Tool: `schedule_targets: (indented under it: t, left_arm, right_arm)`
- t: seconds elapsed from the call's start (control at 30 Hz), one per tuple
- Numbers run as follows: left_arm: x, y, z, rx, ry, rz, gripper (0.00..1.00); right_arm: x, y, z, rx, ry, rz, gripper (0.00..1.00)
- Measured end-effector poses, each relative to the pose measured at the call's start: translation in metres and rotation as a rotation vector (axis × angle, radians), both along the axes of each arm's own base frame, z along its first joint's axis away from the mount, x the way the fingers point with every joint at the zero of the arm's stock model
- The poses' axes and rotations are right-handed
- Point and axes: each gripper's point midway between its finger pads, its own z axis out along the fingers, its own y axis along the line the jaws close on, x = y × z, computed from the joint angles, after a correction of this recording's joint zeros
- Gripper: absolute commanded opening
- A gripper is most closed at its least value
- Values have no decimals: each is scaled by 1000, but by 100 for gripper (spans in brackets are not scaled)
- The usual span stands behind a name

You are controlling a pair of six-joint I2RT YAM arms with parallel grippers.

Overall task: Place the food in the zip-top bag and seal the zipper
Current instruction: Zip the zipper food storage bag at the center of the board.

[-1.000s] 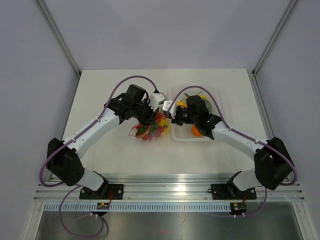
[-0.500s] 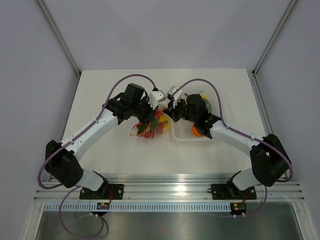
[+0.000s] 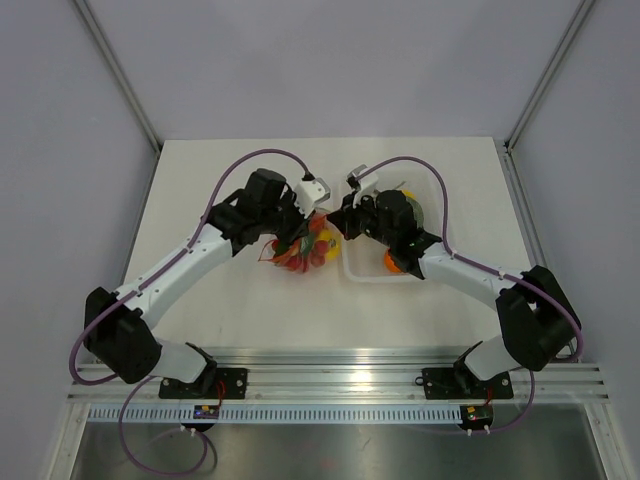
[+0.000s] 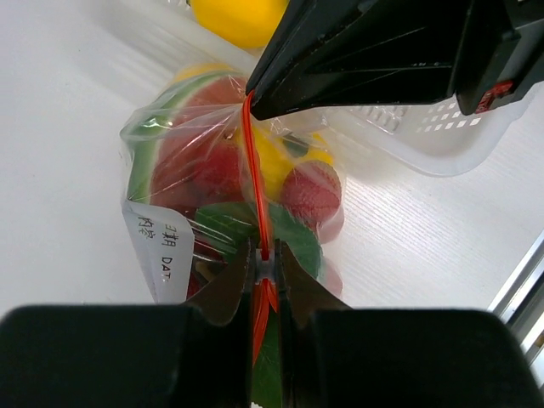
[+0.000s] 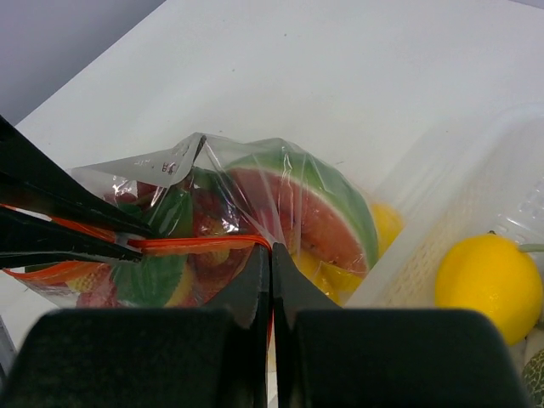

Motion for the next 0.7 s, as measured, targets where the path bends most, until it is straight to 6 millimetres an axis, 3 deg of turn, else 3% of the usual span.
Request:
schedule_targets:
  t: [0.47,0.7]
  left_arm:
    - [3,18,0,-16,-5,55,0]
    - [-11,38,-12,14,59,98,0]
  right_arm:
    - [12,-13,-1,33,9,-80,0]
    - [37,-45,-1,32,6,-222,0]
